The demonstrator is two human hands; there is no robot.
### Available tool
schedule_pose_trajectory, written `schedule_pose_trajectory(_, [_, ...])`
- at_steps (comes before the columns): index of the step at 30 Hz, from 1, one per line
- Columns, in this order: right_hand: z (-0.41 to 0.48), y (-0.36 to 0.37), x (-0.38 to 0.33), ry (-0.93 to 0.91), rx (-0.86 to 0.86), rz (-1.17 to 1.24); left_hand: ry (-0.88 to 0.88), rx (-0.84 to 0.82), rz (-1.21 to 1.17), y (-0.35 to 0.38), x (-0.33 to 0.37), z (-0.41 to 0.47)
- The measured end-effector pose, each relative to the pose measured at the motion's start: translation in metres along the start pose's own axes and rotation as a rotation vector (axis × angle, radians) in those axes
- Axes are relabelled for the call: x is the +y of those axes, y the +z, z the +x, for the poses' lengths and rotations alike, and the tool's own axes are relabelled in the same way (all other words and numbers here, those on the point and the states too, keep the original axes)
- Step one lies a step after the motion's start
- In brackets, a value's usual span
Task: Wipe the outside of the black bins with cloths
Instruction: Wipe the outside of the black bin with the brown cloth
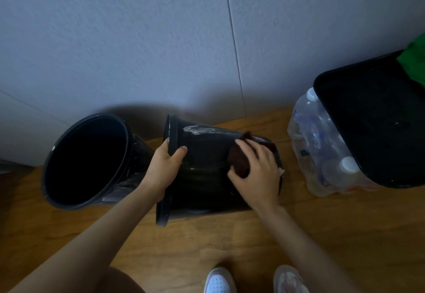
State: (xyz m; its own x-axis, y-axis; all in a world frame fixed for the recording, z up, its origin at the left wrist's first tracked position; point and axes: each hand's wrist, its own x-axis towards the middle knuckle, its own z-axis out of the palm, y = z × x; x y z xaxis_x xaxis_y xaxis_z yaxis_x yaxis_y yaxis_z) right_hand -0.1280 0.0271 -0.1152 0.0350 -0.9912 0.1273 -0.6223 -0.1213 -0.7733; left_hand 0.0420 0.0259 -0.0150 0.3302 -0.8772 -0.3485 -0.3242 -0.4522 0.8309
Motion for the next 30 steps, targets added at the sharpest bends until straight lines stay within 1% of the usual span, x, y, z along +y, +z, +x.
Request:
schedule_pose_trajectory(3, [0.004, 0.005, -0.031, -0.124, -0.043, 0.034, 0.016, -0.013, 0.027, 0.005, 0.003, 0.000])
schedule_pose_trajectory(6, [0.001, 0.006, -0.044, -0.224, -0.061, 0.028, 0.030, -0.007, 0.030, 0.009, 0.006, 0.000])
schedule_pose_trajectory(10, [-0.005, 0.006, -0.035, -0.322, -0.104, -0.012, 0.015, -0.016, 0.015, 0.014, 0.011, 0.000])
schedule_pose_trajectory(13, [-0.004, 0.000, -0.014, -0.374, -0.153, -0.041, -0.008, -0.026, 0.019, 0.013, 0.013, 0.001])
schedule_pose_trajectory(15, [-0.002, -0.005, 0.008, -0.293, -0.149, -0.023, -0.022, -0.020, 0.046, 0.010, 0.014, 0.003])
schedule_pose_trajectory(19, [0.001, -0.017, 0.056, 0.059, -0.092, 0.052, -0.052, -0.005, 0.037, 0.006, 0.013, 0.004])
schedule_pose_trajectory(21, [0.000, -0.021, 0.075, 0.154, -0.085, 0.058, -0.056, -0.002, 0.039, 0.005, 0.013, 0.004])
schedule_pose_trajectory(23, [-0.005, -0.024, 0.083, 0.205, -0.087, 0.049, -0.070, -0.011, 0.011, 0.004, 0.013, 0.004])
schedule_pose_trajectory(25, [-0.009, -0.024, 0.080, 0.208, -0.086, -0.007, -0.071, -0.026, 0.009, 0.003, 0.013, 0.004])
schedule_pose_trajectory(26, [-0.010, -0.023, 0.075, 0.175, -0.086, -0.053, -0.070, -0.026, 0.014, 0.003, 0.013, 0.004])
schedule_pose_trajectory(28, [-0.010, -0.020, 0.057, 0.059, -0.088, -0.126, -0.069, -0.009, 0.007, 0.004, 0.013, 0.004])
schedule_pose_trajectory(30, [-0.011, -0.012, 0.029, -0.051, -0.104, -0.118, -0.073, 0.010, 0.007, 0.006, 0.013, 0.005])
